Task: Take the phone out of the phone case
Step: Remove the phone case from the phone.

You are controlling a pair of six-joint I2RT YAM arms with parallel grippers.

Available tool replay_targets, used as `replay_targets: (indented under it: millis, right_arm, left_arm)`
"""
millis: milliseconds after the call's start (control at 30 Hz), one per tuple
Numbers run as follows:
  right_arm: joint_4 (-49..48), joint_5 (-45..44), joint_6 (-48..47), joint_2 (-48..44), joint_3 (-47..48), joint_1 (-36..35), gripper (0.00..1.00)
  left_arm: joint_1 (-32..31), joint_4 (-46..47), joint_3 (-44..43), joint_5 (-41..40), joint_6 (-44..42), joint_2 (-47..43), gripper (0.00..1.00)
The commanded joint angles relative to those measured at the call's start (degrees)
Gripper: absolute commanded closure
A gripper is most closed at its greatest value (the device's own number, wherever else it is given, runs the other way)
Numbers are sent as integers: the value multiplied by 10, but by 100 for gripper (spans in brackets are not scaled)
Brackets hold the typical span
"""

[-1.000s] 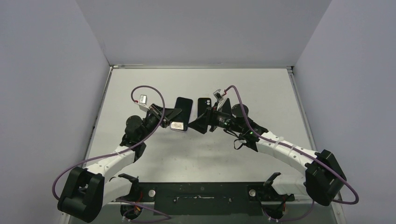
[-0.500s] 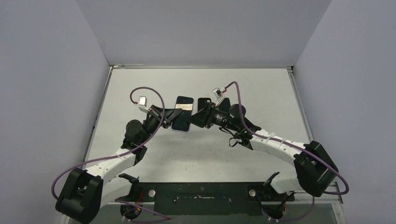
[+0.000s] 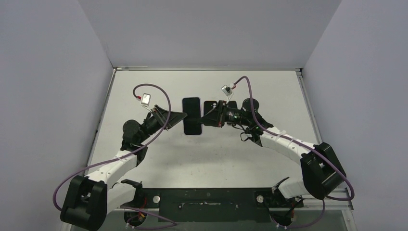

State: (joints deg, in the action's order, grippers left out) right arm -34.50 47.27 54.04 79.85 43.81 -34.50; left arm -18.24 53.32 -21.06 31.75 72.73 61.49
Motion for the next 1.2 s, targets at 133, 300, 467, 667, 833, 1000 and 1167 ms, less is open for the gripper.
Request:
replay_targets:
  millis: [133, 300, 467, 667, 833, 1000, 1167]
  right_arm:
    - [27, 131, -83, 16, 103, 13, 100]
    - [45, 185, -98, 43, 139, 13, 100]
    - [116, 211, -154, 56, 172, 14, 100]
    - [148, 196, -180, 58, 187, 14, 100]
    - [126, 129, -175, 30, 156, 13, 74]
    - [89, 53, -156, -15, 97, 13, 50]
    - [53, 8, -113, -48, 39, 13, 40]
  left_arm:
    - [22, 68, -79, 173, -53, 54, 49]
    - [29, 90, -84, 190, -49, 75, 49]
    - [44, 117, -97, 217, -38, 86, 58]
    - [44, 150, -97, 216, -8, 93, 100]
    - [43, 161, -73, 150, 33, 76, 100]
    - [43, 75, -46, 22, 44, 17, 100]
    - [35, 81, -36, -43, 93, 13, 100]
